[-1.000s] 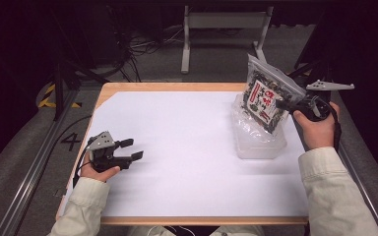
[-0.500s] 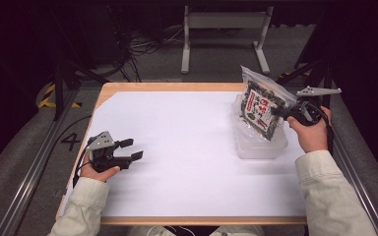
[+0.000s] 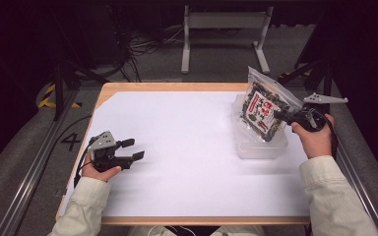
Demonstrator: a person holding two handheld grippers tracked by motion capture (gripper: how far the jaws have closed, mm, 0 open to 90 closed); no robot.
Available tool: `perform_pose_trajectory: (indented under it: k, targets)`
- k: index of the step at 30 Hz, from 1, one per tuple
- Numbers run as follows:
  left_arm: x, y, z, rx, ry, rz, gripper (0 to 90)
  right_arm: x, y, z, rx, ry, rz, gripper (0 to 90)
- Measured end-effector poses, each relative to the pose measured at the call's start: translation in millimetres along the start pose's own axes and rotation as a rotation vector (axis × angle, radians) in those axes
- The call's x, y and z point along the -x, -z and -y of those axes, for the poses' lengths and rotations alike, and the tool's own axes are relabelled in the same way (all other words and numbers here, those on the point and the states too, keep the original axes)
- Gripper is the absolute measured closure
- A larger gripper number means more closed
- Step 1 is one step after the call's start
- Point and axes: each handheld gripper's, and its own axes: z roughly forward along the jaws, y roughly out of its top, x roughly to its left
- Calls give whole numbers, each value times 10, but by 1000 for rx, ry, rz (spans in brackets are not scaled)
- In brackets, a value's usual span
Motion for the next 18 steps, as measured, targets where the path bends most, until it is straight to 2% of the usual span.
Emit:
perform_pose_trajectory:
  k: [6,9,13,18]
  targets:
    - [-2,1,6,-3,3,-1,337,34,8,-3,2,-32,-6,766]
    - [-4,14,5,2,9,-2,338,38,4,-8,6,-31,-14,758]
    - [-5,22,7,-4,7,-4,337,38,9,-5,12,-48,-23,641]
    - [-3,27,7,-3,4,-3,337,44,38,6,24,-63,-33,543]
